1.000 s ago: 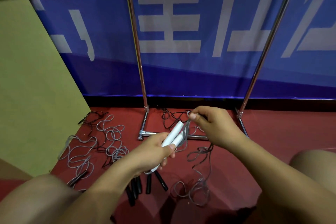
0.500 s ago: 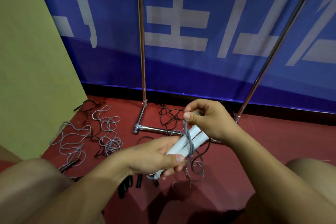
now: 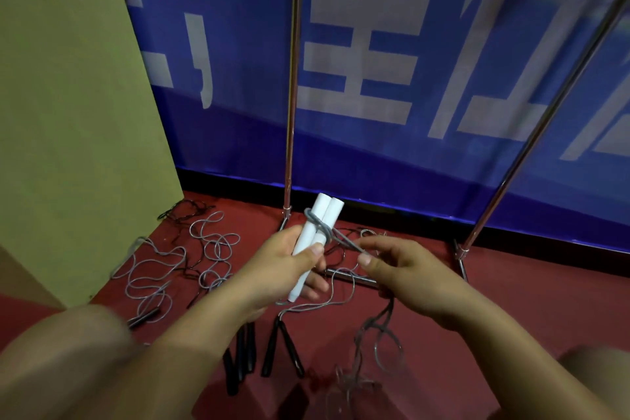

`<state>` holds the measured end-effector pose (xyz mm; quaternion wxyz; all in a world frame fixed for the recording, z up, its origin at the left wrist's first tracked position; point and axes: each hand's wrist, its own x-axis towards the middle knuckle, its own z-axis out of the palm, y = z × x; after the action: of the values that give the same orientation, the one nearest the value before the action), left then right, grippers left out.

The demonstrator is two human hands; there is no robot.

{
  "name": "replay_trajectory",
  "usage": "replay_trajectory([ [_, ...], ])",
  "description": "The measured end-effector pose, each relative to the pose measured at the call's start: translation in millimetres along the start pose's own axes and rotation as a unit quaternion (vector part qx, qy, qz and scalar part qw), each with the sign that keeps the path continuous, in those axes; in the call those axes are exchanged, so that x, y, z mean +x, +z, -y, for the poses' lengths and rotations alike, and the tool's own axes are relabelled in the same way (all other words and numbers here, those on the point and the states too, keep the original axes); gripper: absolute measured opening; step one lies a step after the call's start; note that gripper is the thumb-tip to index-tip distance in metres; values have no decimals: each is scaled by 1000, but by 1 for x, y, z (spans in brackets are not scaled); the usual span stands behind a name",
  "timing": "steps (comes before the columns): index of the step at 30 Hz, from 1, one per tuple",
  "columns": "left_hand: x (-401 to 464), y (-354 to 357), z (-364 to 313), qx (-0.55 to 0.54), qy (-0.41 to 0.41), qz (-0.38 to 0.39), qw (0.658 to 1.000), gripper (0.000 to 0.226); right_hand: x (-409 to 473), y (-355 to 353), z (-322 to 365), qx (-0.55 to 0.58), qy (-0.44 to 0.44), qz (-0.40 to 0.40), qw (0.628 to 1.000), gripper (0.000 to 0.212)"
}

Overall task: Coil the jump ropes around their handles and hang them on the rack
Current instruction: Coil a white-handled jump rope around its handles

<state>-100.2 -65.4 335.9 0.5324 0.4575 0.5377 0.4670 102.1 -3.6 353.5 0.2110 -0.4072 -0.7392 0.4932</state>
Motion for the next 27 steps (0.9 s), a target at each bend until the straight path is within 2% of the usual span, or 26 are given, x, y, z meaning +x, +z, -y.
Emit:
replay_trajectory([
  [3, 3, 1, 4, 86, 4, -44, 995, 11, -1, -3, -1, -42, 3, -15, 999, 13],
  [8, 11, 2, 8, 94, 7, -118, 988, 13, -1, -5, -2, -190, 5, -85, 978, 3],
  [11, 15, -1, 11, 119, 27, -162, 979, 24, -1, -6, 1, -213, 6, -59, 975, 14],
  [14, 17, -6, 14, 195, 47, -197, 960, 42, -1, -7, -1, -211, -5, -19, 977, 26],
  [20, 22, -6, 16, 221, 43, -191, 955, 53, -10, -4, 10, -230, -88, -11, 969, 38],
  [23, 25, -6, 19, 188, 9, -182, 965, 54, -14, -6, 15, -239, -105, 0, 965, 35],
  [25, 29, -6, 19, 187, -7, -175, 967, 48, -14, -10, 14, -224, -105, 11, 969, 35],
  [27, 30, -6, 18, 210, -13, -169, 963, 32, -14, -17, 13, -198, -102, 14, 975, 34],
])
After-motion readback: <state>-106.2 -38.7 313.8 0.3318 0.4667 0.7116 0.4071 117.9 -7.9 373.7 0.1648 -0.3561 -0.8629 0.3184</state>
